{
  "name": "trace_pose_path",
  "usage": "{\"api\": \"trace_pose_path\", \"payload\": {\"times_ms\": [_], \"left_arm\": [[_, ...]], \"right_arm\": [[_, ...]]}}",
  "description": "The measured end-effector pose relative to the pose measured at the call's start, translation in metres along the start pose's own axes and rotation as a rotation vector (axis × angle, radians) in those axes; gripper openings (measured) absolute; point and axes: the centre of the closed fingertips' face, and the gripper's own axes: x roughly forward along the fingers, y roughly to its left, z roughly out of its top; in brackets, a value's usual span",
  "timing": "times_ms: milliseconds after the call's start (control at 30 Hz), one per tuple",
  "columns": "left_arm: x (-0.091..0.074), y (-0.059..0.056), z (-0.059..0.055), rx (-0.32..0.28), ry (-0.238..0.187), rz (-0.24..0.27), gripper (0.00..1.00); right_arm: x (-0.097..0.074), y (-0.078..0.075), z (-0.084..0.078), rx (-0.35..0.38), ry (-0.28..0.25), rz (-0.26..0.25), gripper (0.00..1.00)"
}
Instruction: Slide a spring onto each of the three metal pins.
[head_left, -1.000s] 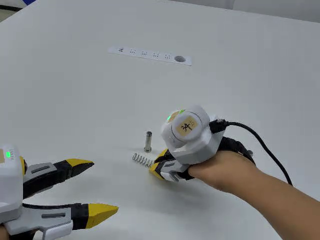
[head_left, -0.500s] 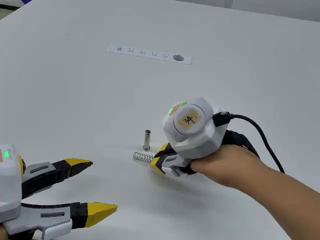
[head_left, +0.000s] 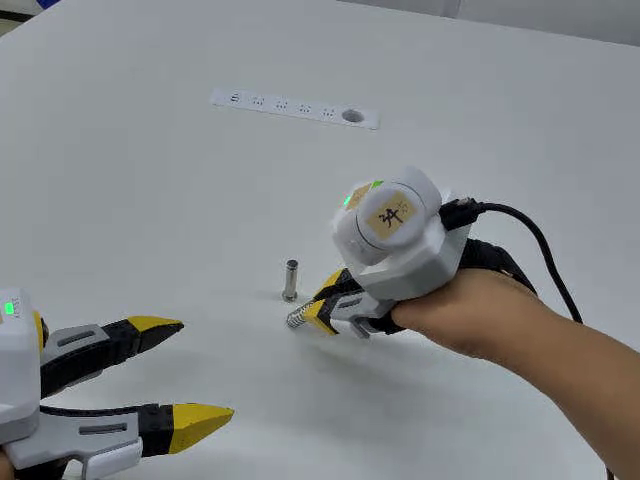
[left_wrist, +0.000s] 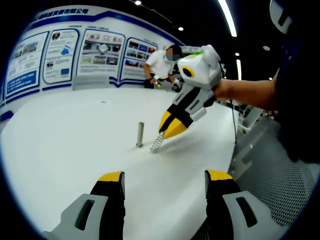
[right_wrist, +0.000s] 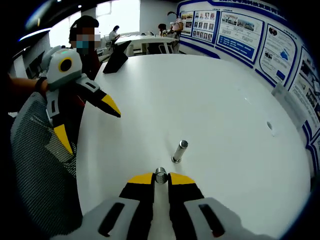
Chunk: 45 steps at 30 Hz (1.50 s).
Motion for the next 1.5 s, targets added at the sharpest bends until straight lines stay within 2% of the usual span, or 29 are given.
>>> {"api": "trace_pose_path", "payload": {"times_ms": [367,533,867,1133,1300,1500], "left_arm": [[0.000,-0.001,0.001,0.003,-0.002,-0.002,0.66],[-0.001,0.000,0.002,0.005,-0.001,-0.001,0.66],[0.000,-0.002,0.004,0.009,-0.005,-0.004,0.66],[-0.002,-0.002,0.003,0.005,-0.006,-0.001,0.66],[-0.002,-0.002,0.003,0.004,-0.008,0.001,0.66],[-0.003,-0.001,0.001,0.001,-0.007,0.004,0.66]], "right_arm": [[-0.012,-0.003,0.007,-0.010,0.001,0.001,0.11],[-0.024,-0.005,0.019,-0.007,-0.015,0.006,0.11],[-0.048,-0.019,0.057,-0.045,-0.061,-0.012,0.11],[-0.041,-0.025,0.073,-0.055,-0.074,-0.007,0.11],[-0.030,-0.027,0.071,-0.049,-0.058,-0.001,0.11],[-0.026,-0.026,0.067,-0.042,-0.047,0.003,0.11]]}}
